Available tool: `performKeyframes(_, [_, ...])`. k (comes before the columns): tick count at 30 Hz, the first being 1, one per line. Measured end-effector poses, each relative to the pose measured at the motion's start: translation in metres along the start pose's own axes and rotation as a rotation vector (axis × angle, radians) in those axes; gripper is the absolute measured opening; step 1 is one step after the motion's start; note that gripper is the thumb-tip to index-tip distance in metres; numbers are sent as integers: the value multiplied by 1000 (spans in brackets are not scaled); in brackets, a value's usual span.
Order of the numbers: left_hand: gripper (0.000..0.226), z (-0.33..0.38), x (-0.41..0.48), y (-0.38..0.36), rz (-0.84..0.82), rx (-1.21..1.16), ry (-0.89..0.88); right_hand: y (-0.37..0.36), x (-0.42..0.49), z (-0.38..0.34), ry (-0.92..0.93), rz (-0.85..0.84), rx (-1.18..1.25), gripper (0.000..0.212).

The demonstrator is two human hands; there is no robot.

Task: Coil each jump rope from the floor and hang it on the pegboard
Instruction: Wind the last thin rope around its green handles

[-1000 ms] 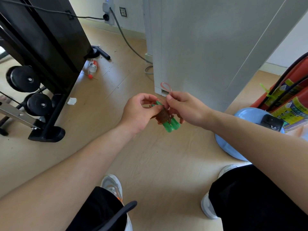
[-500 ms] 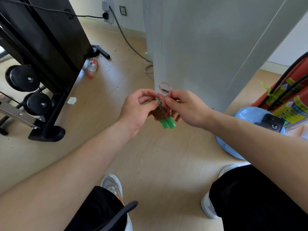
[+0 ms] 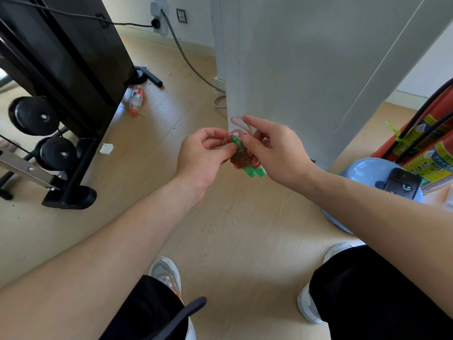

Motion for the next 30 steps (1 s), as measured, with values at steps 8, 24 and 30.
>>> performKeyframes(8, [33, 3, 1, -6, -78, -4, -17, 0, -3, -3, -2, 25, 22, 26])
performKeyframes(24, [6, -1, 1, 2, -35, -47, 154, 2, -5, -16, 132, 106, -173, 23])
performKeyframes(30, [7, 1, -1, 1, -58, -106, 170, 6, -3, -16, 151, 63, -152, 18])
Point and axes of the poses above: each hand's wrist, its own x-axis towards the middle knuckle, its own y-axis out of the back of the hand, z = x × y, the point moved 6 cm from there along x, towards the middle knuckle, and after that the axes turned 14 degrees about -z, right-handed, at the moved point
